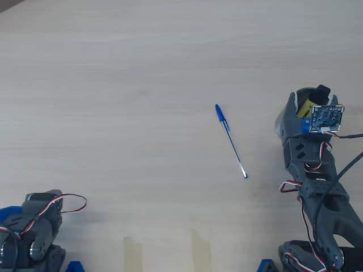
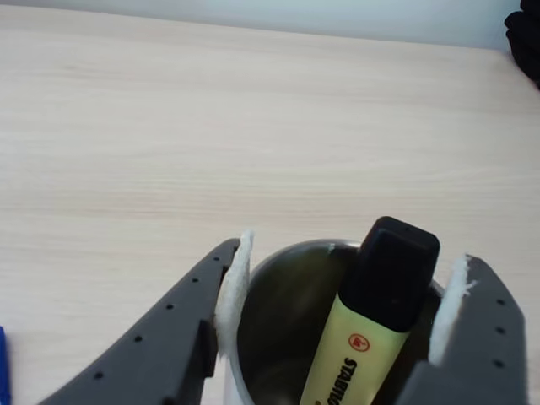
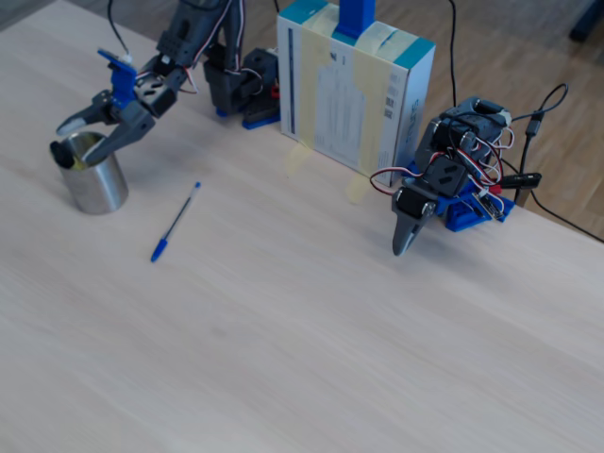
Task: Grab the yellow pen and put it in the silver cup.
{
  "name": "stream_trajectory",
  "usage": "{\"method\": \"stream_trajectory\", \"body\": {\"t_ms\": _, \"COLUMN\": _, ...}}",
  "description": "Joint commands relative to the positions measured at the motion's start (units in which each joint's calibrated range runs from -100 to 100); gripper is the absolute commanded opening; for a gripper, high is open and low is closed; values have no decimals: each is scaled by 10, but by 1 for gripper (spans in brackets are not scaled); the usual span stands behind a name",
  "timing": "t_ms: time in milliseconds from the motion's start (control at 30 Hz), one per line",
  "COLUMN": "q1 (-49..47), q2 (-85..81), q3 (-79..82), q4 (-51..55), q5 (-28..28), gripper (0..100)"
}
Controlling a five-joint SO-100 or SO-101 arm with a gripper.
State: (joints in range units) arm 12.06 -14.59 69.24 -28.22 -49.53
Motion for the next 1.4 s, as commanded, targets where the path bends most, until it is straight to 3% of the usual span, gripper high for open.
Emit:
{"method": "stream_trajectory", "body": {"t_ms": 0, "q1": -1, "q2": -22, "q3": -7, "q4": -4, "q5": 4, "gripper": 36}}
{"method": "stream_trajectory", "body": {"t_ms": 467, "q1": -10, "q2": -44, "q3": 0, "q4": 2, "q5": 1, "gripper": 36}}
{"method": "stream_trajectory", "body": {"t_ms": 1367, "q1": -125, "q2": -496, "q3": 183, "q4": 310, "q5": -1, "gripper": 36}}
